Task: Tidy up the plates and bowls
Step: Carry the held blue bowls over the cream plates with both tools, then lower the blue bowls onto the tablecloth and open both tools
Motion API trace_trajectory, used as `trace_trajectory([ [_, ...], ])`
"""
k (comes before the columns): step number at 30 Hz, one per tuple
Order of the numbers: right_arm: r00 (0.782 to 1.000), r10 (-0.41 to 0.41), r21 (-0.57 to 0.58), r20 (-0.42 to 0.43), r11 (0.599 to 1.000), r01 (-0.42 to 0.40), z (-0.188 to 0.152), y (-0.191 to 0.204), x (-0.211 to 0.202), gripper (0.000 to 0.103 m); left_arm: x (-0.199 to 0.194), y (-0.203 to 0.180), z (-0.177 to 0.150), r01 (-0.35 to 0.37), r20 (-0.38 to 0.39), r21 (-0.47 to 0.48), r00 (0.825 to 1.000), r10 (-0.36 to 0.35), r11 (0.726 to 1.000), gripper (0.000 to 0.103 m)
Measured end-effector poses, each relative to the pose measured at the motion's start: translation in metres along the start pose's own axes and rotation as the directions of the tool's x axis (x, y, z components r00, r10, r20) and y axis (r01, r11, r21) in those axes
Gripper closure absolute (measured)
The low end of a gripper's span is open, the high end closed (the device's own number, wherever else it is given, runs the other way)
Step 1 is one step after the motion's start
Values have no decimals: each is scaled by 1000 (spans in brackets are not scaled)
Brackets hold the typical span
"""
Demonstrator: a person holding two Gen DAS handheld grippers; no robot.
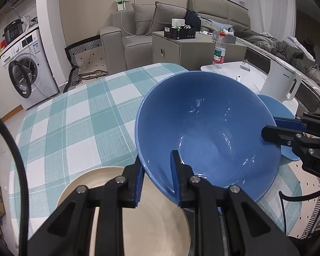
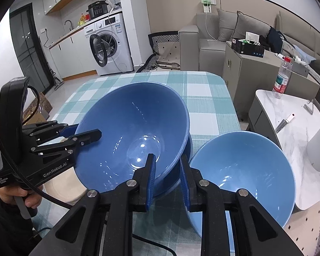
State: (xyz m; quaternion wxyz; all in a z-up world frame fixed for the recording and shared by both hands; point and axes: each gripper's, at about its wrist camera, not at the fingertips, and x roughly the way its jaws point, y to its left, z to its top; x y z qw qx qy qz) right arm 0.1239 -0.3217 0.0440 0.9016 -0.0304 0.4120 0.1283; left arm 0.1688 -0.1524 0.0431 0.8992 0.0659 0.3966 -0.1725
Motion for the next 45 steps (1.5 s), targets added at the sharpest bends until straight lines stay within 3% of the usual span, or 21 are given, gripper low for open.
trace_trajectory([
  [24, 997, -82, -74, -17, 994, 80, -8, 13, 14, 79, 7, -7, -8, -37, -16, 53, 999, 38, 998, 78],
  [37, 994, -97, -94, -44, 991, 92, -7, 10, 20, 77, 9, -6, -9, -13, -39, 52, 999, 15, 999, 68],
  [45, 993, -106, -99, -46, 990, 101, -9, 9, 21, 69, 10, -4, -10, 5, -43, 45, 999, -3, 999, 66],
])
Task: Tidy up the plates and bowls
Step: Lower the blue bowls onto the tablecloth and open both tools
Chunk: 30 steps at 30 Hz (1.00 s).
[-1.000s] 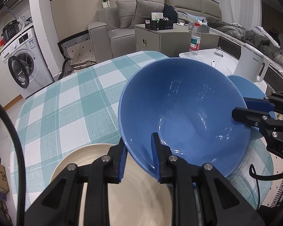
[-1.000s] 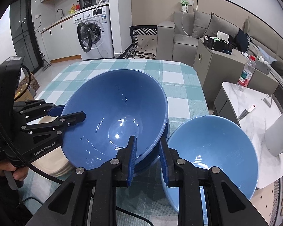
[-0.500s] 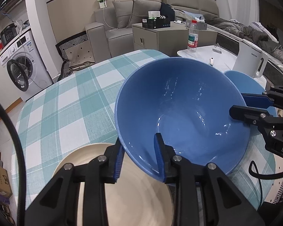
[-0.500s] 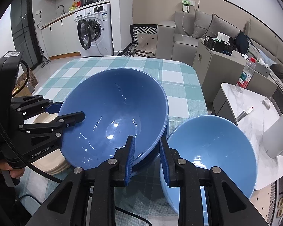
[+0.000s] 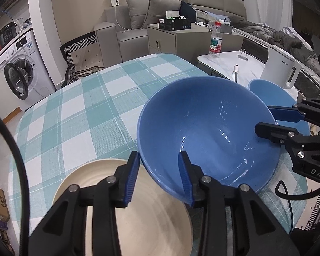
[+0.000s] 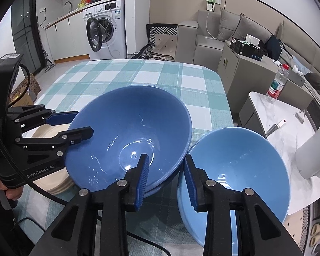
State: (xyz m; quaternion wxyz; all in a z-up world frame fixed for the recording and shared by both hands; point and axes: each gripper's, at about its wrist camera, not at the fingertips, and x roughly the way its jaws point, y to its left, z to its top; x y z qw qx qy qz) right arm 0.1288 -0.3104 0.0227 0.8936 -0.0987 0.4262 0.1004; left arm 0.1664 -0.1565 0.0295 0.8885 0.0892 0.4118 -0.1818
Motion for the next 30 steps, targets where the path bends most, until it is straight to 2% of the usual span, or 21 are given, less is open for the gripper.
trace_trajectory([
  [7, 999, 11, -24, 30, 1000, -10, -2, 1, -11, 66, -1, 0, -2, 14, -4, -5, 1000, -14, 1000, 64],
  [9, 999, 22, -18, 39, 1000, -22, -3, -1, -15, 59, -4, 0, -3, 38, -2, -18, 999, -38, 999, 58],
  [13, 996, 53, -1, 71, 999, -53, -4, -7, -25, 45, -13, -3, -3, 53, 18, -18, 998, -53, 998, 53],
  [15, 994, 70, 12, 88, 997, -72, -6, -11, -31, 31, -18, -4, -2, 60, 32, -20, 998, -59, 998, 51],
  [17, 991, 77, 27, 111, 996, -80, -8, -17, -38, 29, -24, -6, 0, 72, 47, -22, 996, -71, 997, 49],
  [19, 989, 76, 46, 125, 996, -83, -10, -22, -45, 27, -30, -7, 1, 92, 59, -26, 994, -90, 995, 42],
  [21, 986, 77, 70, 148, 994, -88, -14, -29, -54, 17, -35, -8, 2, 106, 77, -37, 992, -103, 994, 18],
  [23, 982, 76, 93, 172, 991, -93, -17, -37, -64, 16, -42, -10, 3, 111, 108, -50, 989, -105, 993, 7],
  [24, 980, 75, 107, 183, 990, -96, -19, -40, -69, 13, -45, -11, 4, 117, 119, -55, 987, -110, 992, 3],
  [27, 971, 74, 160, 228, 981, -113, -27, -53, -87, 3, -50, -13, 7, 151, 138, -87, 981, -138, 985, 2],
  [30, 960, 87, 200, 265, 969, -143, -33, -62, -101, 2, -53, -17, 10, 177, 146, -110, 976, -160, 978, 0],
])
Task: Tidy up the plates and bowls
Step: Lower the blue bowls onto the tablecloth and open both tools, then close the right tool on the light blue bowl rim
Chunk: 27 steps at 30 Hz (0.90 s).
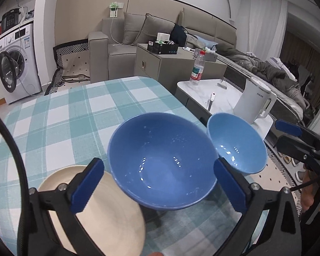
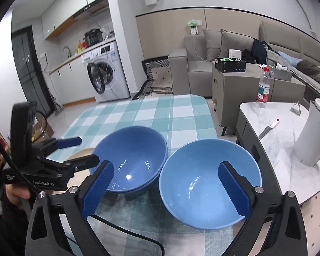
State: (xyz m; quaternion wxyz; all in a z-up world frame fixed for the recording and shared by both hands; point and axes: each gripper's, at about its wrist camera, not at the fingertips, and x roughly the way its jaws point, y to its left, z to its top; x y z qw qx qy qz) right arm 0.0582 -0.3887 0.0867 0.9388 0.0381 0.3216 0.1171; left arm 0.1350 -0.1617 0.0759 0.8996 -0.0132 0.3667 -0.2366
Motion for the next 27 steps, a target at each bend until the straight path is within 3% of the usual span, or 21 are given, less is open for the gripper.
trace_trajectory([
  [7, 999, -24, 79, 48, 997, 20, -10, -19, -27, 1, 0, -25, -3, 0, 4, 37, 1000, -1, 999, 0],
  [27, 995, -92, 145, 21, 985, 88, -46, -84, -60, 1, 26, -95, -14, 41, -36, 101, 999, -38, 994, 0],
])
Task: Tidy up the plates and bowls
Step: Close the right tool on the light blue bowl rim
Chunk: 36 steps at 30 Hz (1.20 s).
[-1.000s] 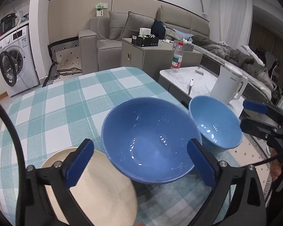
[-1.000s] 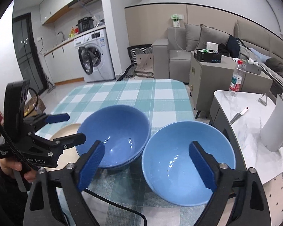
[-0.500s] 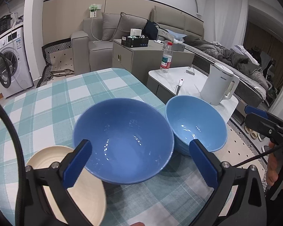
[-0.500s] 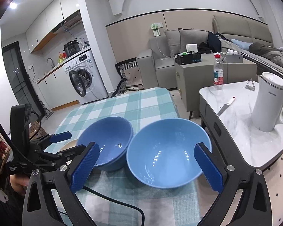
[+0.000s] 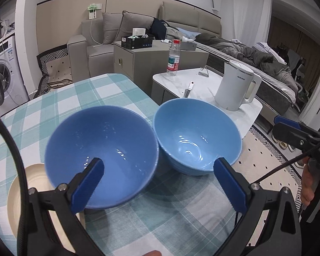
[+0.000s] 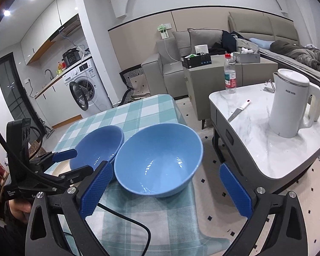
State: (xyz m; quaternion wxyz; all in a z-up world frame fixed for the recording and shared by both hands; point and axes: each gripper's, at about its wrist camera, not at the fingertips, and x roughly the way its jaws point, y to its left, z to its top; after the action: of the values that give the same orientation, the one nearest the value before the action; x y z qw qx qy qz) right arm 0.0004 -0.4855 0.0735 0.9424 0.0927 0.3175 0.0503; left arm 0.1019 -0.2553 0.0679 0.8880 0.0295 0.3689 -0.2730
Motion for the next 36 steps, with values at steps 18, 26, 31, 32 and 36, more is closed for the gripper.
trace_trajectory([
  [18, 998, -38, 29, -39, 999, 39, -1, -36, 19, 1, 13, -26, -2, 127, -40, -9, 991, -127, 992, 38],
  [26, 995, -66, 32, -73, 997, 69, -7, -39, 44, 13, 31, -30, -5, 93, -65, -44, 993, -95, 995, 39],
  [31, 993, -72, 28, -95, 997, 75, -6, -42, 57, 25, 40, -33, -8, 76, -77, -41, 994, -78, 996, 39],
  [32, 993, -70, 28, -99, 997, 73, -6, -42, 60, 27, 41, -33, -9, 74, -78, -41, 994, -77, 996, 39],
  [36, 991, -64, 24, -115, 997, 67, -7, -42, 71, 33, 44, -36, -10, 61, -74, -20, 995, -62, 998, 40],
])
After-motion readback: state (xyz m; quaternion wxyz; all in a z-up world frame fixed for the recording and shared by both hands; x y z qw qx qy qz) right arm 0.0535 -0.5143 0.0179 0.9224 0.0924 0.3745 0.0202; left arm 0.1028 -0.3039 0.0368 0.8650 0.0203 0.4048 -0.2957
